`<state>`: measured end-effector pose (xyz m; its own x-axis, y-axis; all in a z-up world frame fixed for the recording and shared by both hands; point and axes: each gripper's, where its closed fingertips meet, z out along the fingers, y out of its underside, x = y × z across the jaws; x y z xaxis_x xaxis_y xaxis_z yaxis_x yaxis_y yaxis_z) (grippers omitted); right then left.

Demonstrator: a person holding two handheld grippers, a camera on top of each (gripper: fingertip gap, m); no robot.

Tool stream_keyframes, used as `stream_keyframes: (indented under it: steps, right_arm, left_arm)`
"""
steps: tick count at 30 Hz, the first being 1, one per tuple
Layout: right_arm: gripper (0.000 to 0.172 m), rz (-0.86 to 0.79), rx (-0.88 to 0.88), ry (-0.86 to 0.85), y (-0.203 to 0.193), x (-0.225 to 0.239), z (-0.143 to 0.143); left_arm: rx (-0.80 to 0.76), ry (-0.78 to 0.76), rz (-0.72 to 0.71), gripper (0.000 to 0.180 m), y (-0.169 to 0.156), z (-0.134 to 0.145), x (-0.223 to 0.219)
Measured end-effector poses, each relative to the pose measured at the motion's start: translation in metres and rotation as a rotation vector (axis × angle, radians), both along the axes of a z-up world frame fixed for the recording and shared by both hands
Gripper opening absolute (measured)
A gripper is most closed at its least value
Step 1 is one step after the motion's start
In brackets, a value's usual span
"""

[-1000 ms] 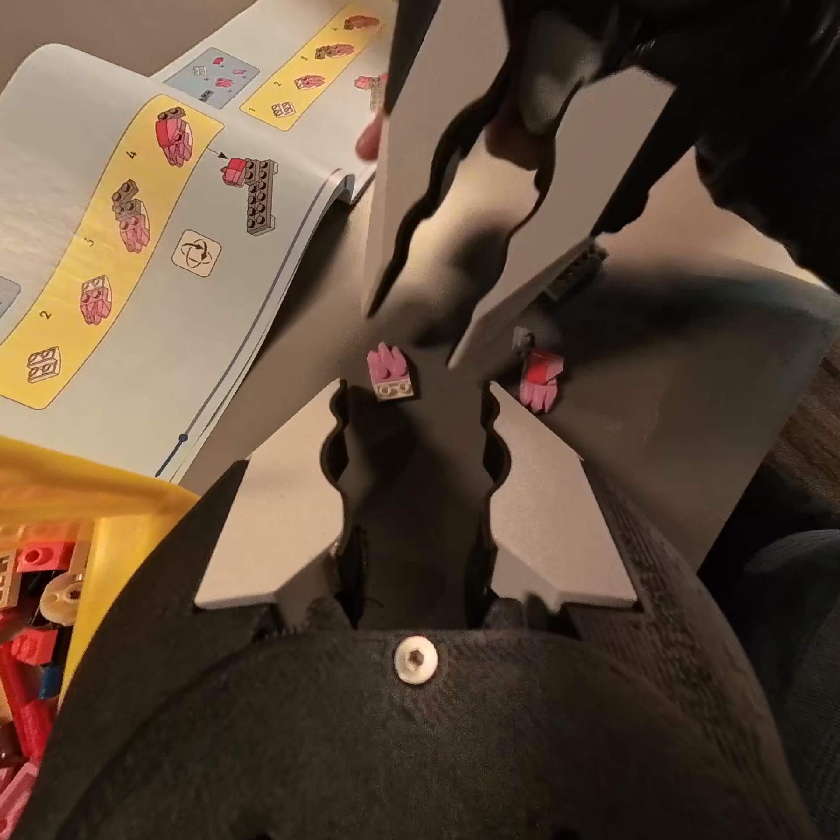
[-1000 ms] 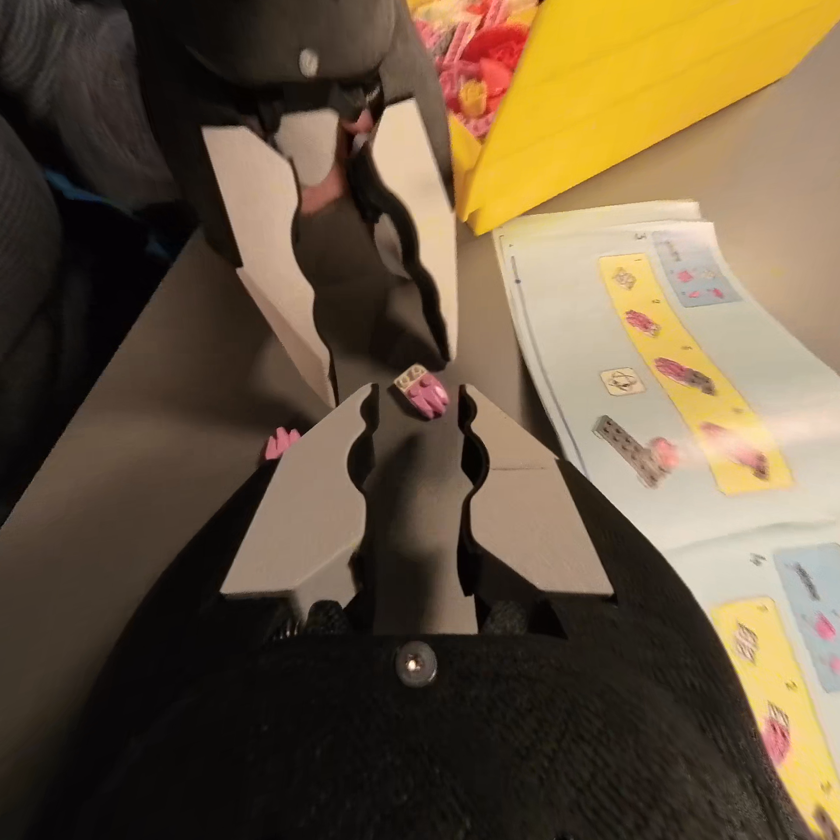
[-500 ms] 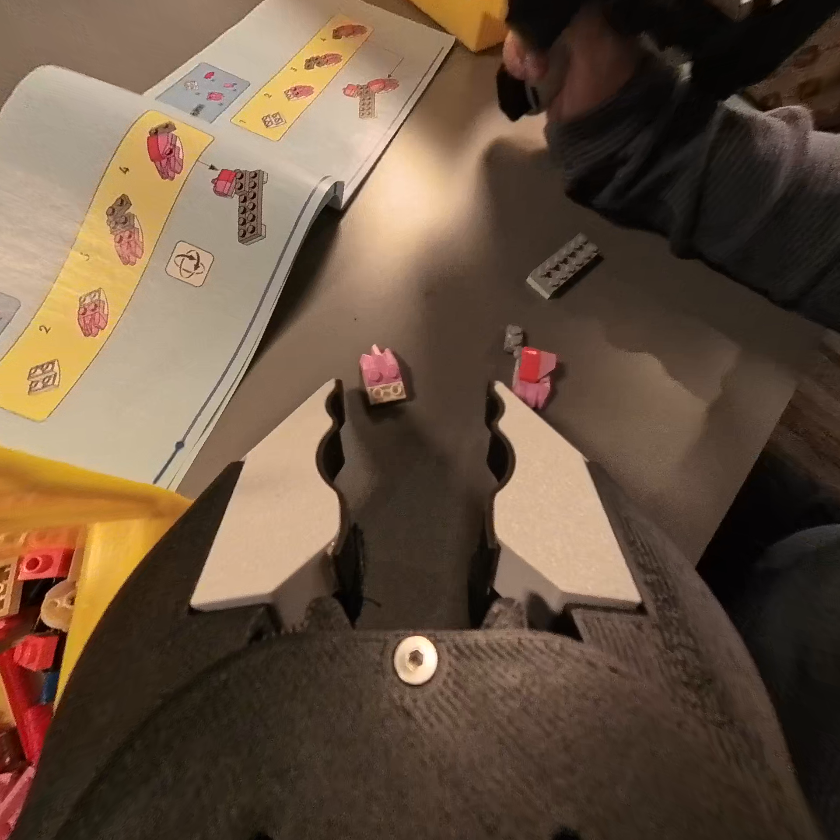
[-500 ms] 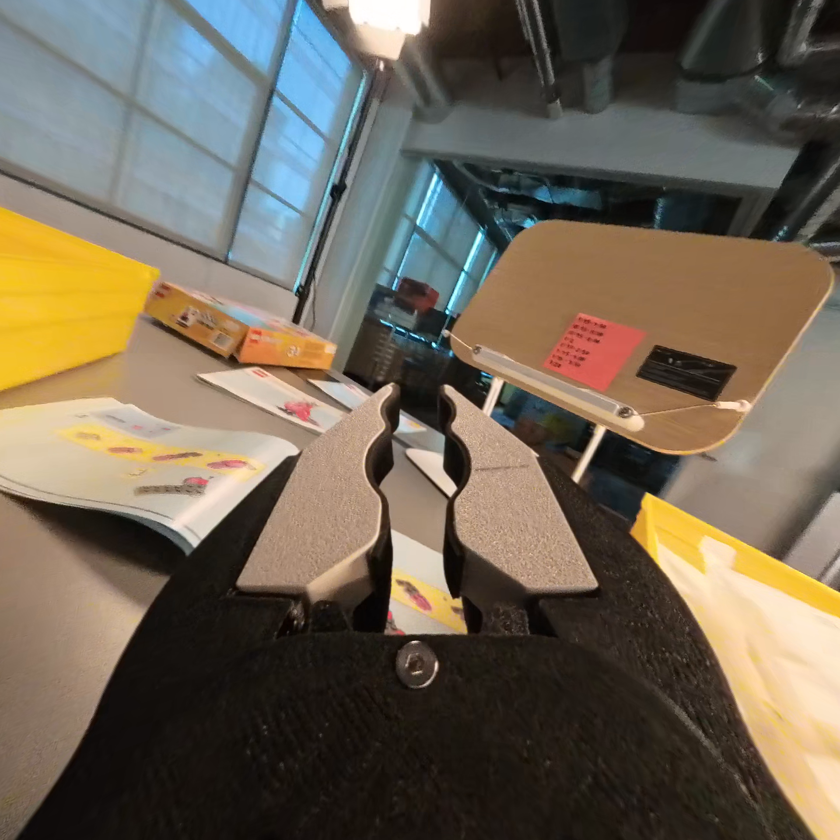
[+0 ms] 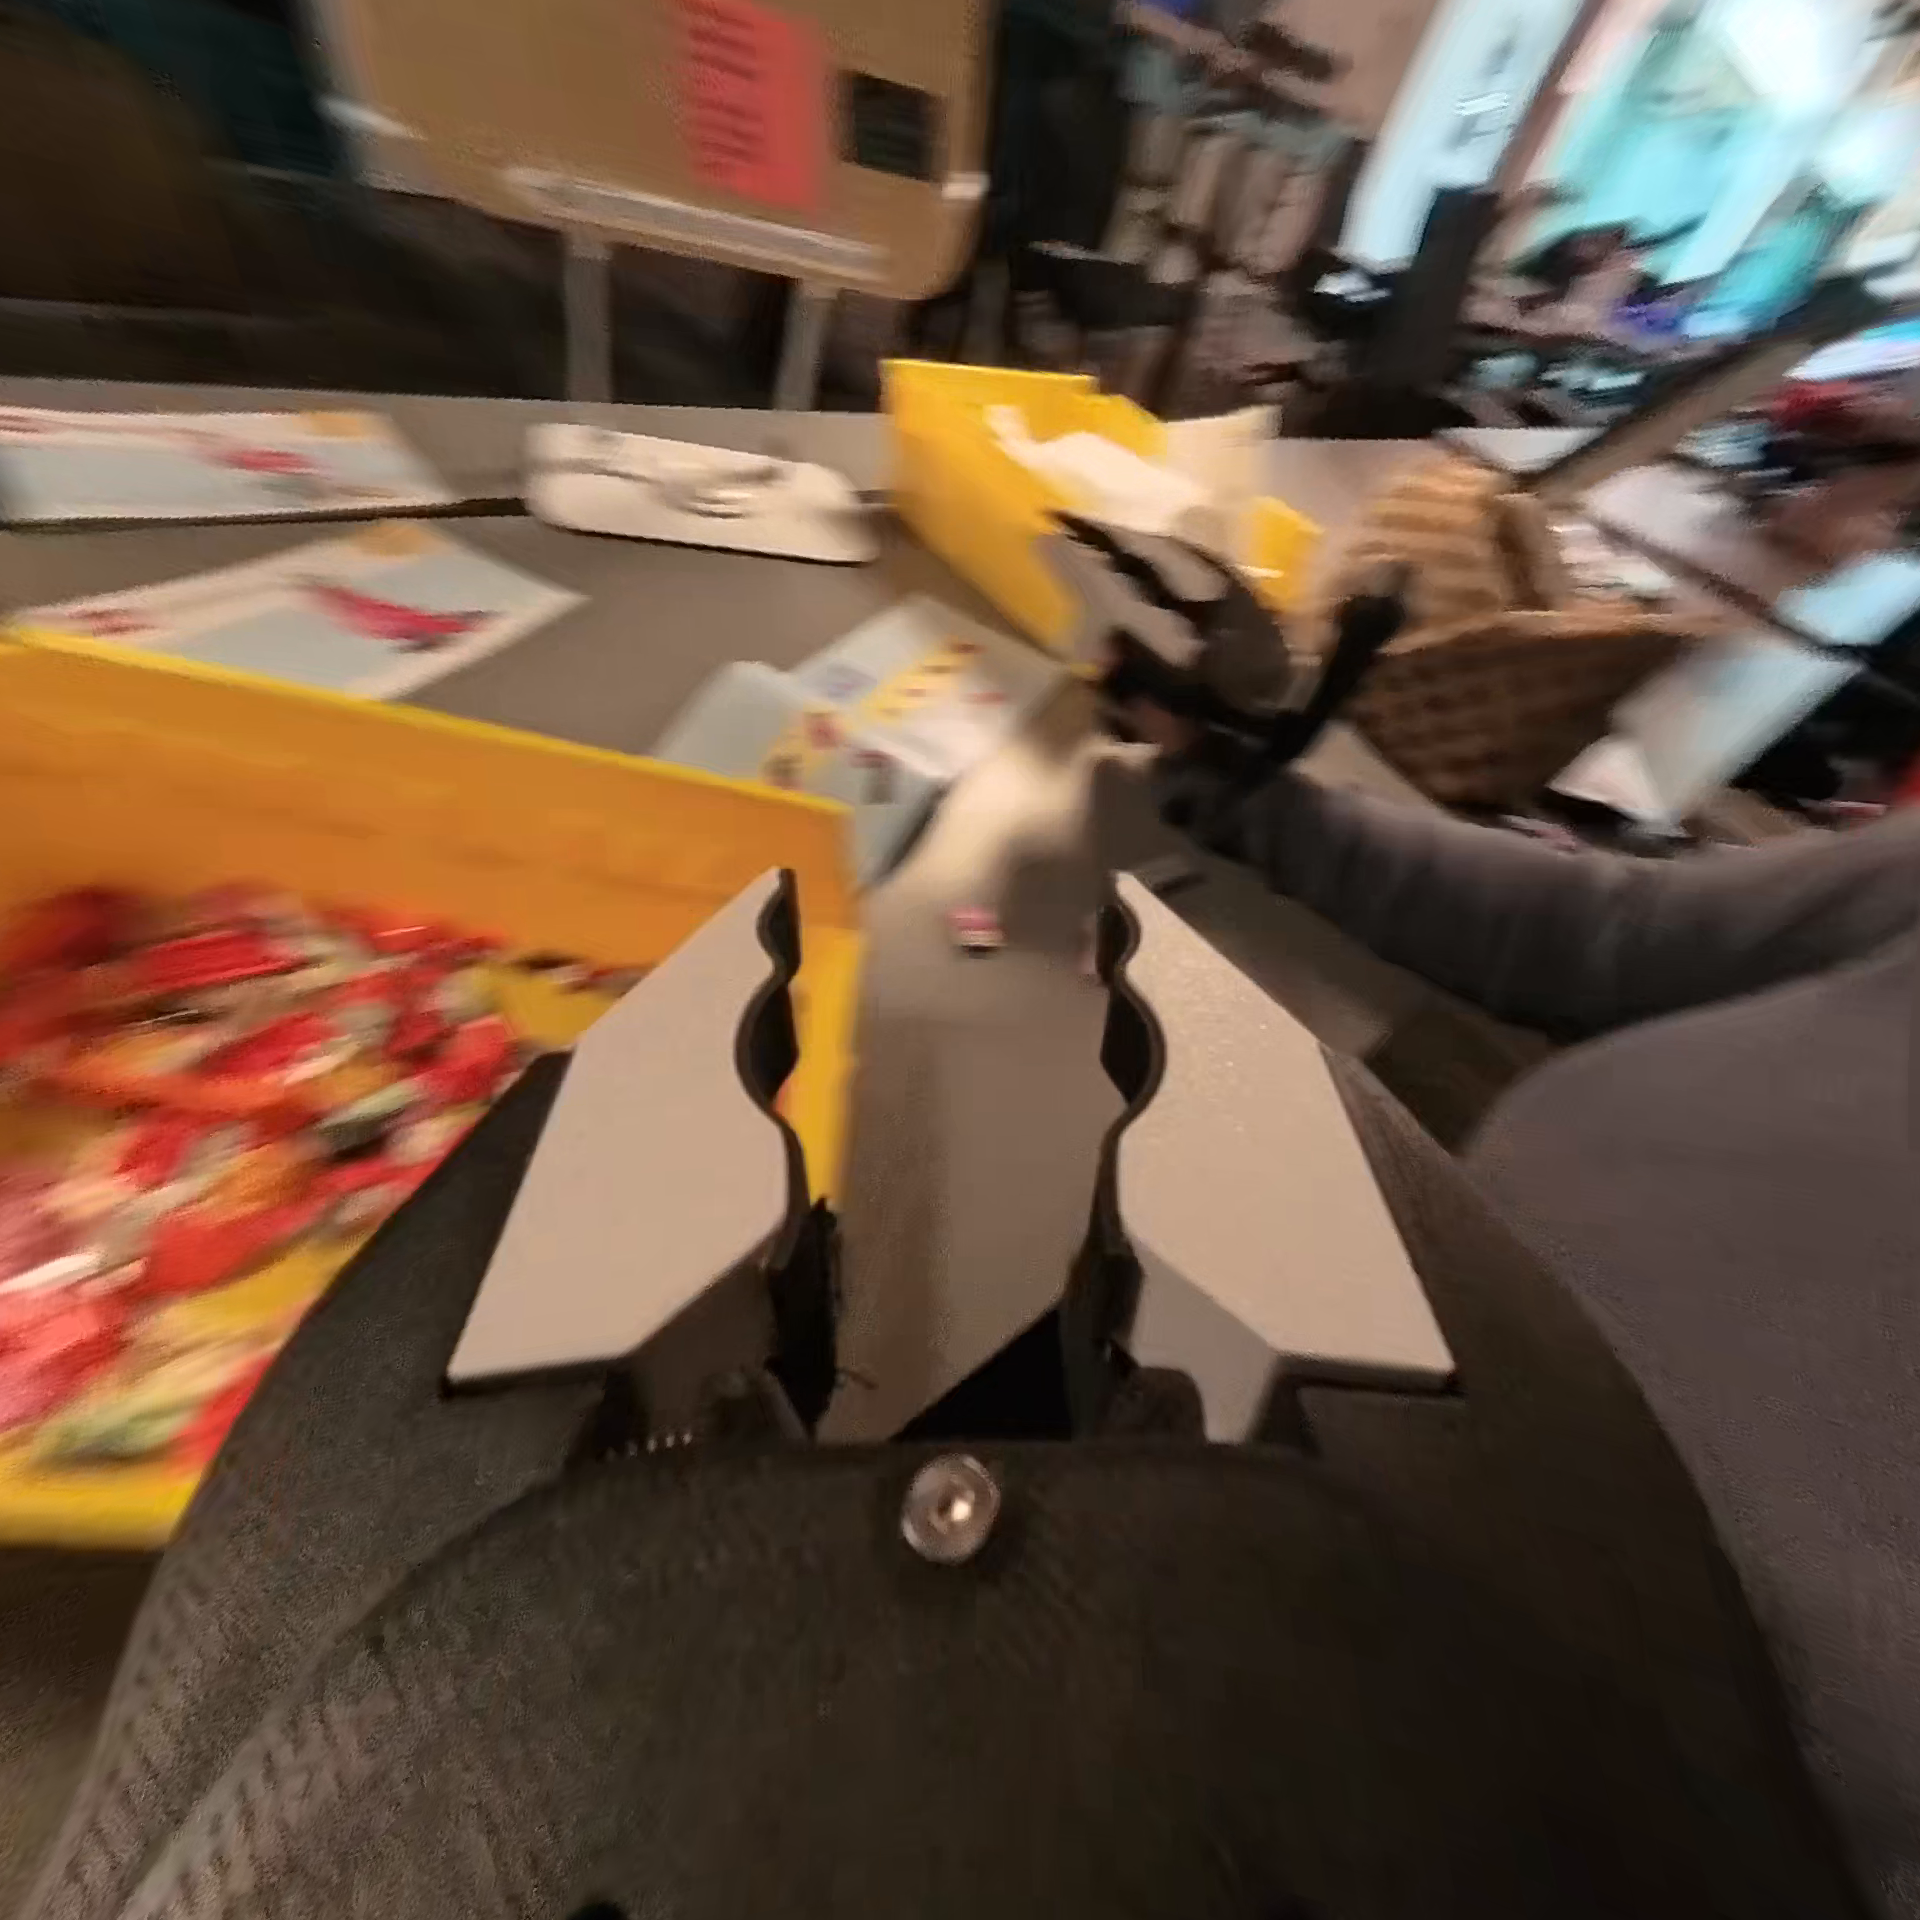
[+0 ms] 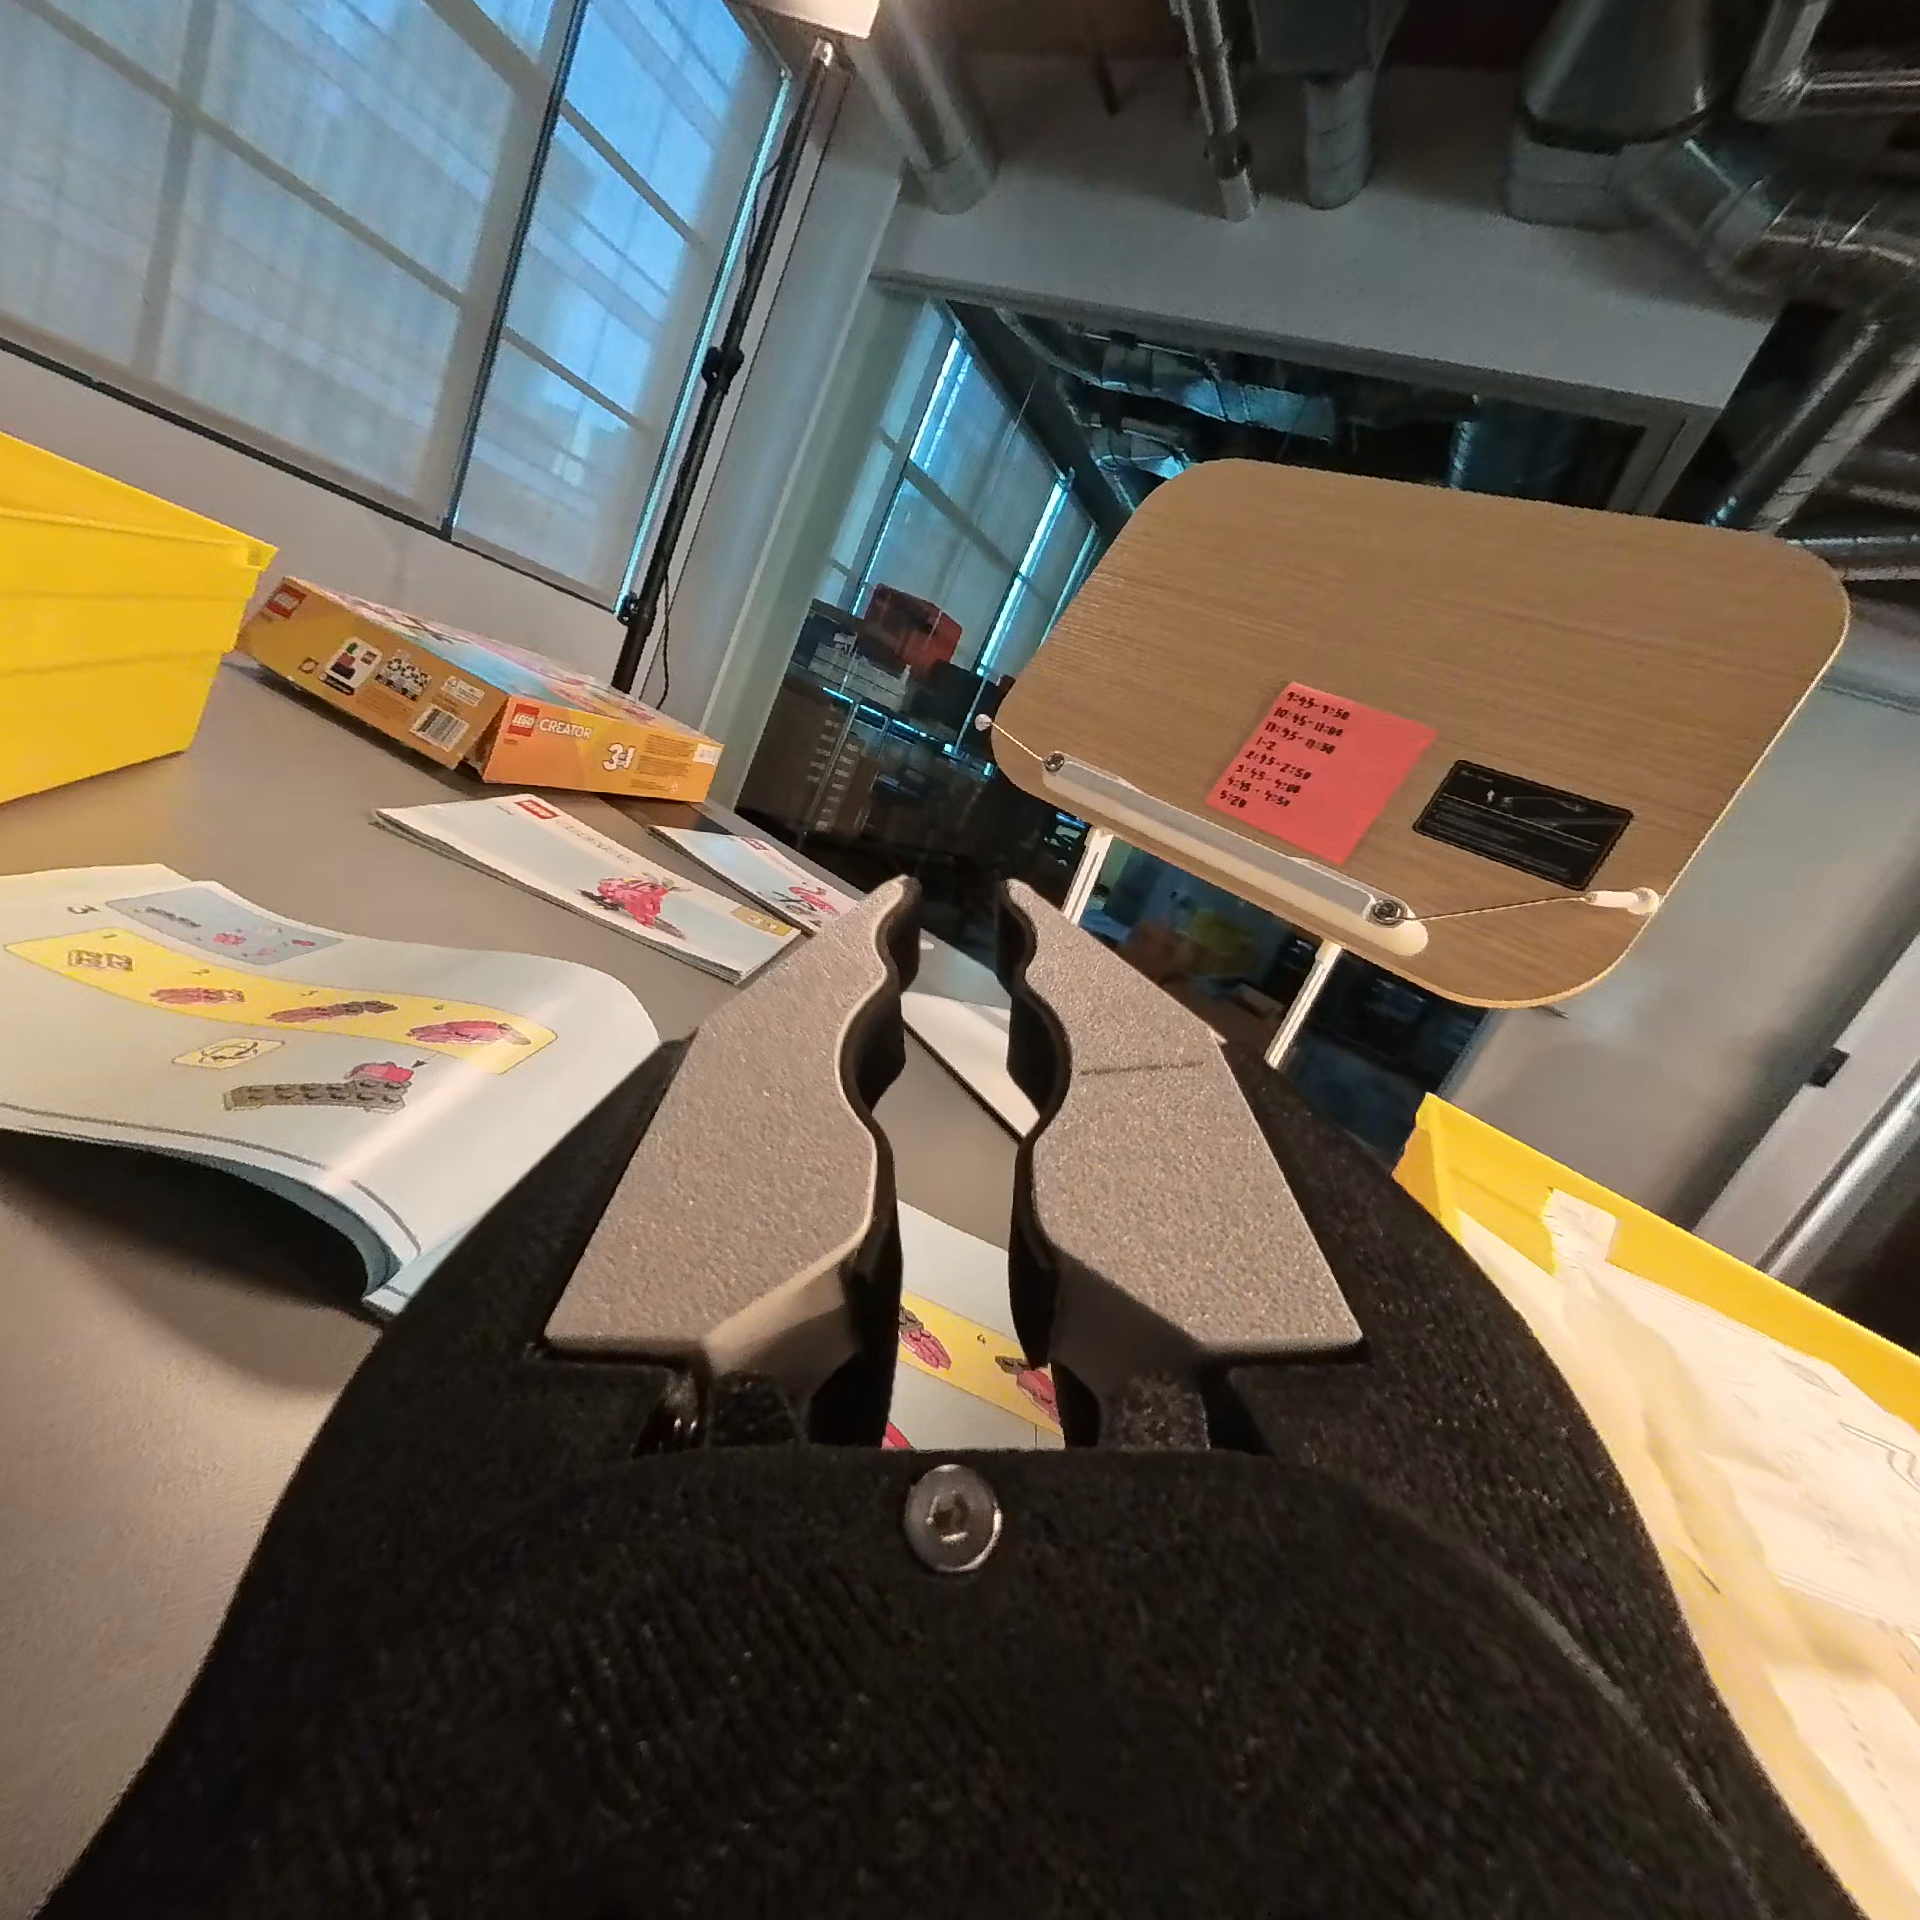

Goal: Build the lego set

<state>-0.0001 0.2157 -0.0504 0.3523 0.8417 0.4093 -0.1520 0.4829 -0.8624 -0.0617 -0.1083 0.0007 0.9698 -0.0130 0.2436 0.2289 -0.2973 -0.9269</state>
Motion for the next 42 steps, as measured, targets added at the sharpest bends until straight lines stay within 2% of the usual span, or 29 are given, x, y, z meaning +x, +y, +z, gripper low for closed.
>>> stream_keyframes:
  steps: [2,4,7,11,14,18,21,24,29,31,33,35,40,42]
  right_arm:
    - [0.011,-0.01,-0.001,-0.004,0.002,0.0,-0.001]
    - [0.01,-0.022,-0.005,-0.008,0.004,0.0,-0.002]
    - [0.009,-0.038,-0.003,-0.02,0.006,0.0,-0.003]
    - [0.008,-0.05,0.015,-0.038,0.005,-0.001,-0.006]
    - [0.007,-0.062,0.02,-0.052,0.006,-0.001,-0.008]
    - [0.006,-0.08,0.018,-0.06,0.009,-0.001,-0.009]
    - [0.006,-0.086,0.018,-0.07,0.01,-0.002,-0.011]
    - [0.005,-0.08,0.032,-0.085,0.008,-0.005,-0.013]
    - [0.004,-0.076,0.066,-0.11,0.005,-0.009,-0.016]
    - [0.004,-0.076,0.066,-0.116,0.005,-0.009,-0.017]
    - [0.004,-0.081,0.07,-0.122,0.005,-0.01,-0.018]
    - [0.004,-0.08,0.084,-0.135,0.004,-0.011,-0.02]
    - [0.004,-0.075,0.13,-0.168,-0.002,-0.016,-0.024]
    - [0.003,-0.075,0.141,-0.174,-0.003,-0.016,-0.024]
  left_arm:
    - [-0.082,0.097,0.134,0.05,-0.01,0.002,-0.038]
    - [-0.21,0.175,0.188,0.045,-0.009,-0.007,-0.066]
    - [-0.385,0.214,0.054,0.027,0.012,-0.036,-0.077]
    - [-0.631,0.159,-0.088,0.022,0.034,-0.09,-0.086]
    - [-0.709,0.15,-0.087,0.021,0.048,-0.109,-0.103]
    - [-0.777,0.087,-0.075,0.021,0.053,-0.117,-0.123]
    - [-0.848,0.06,-0.064,0.023,0.049,-0.12,-0.131]
    - [-1.004,0.102,-0.004,0.022,0.031,-0.13,-0.147]
    - [-1.197,-0.033,-0.007,0.024,0.001,-0.149,-0.142]
    - [-1.241,-0.076,-0.068,0.018,-0.01,-0.154,-0.133]
    - [-1.242,-0.173,-0.144,0.02,-0.019,-0.155,-0.114]
    - [-1.216,-0.206,-0.174,0.025,-0.022,-0.153,-0.105]
    - [-1.239,-0.103,-0.124,0.042,-0.03,-0.158,-0.112]
    - [-1.23,0.015,-0.027,0.04,-0.028,-0.151,-0.136]
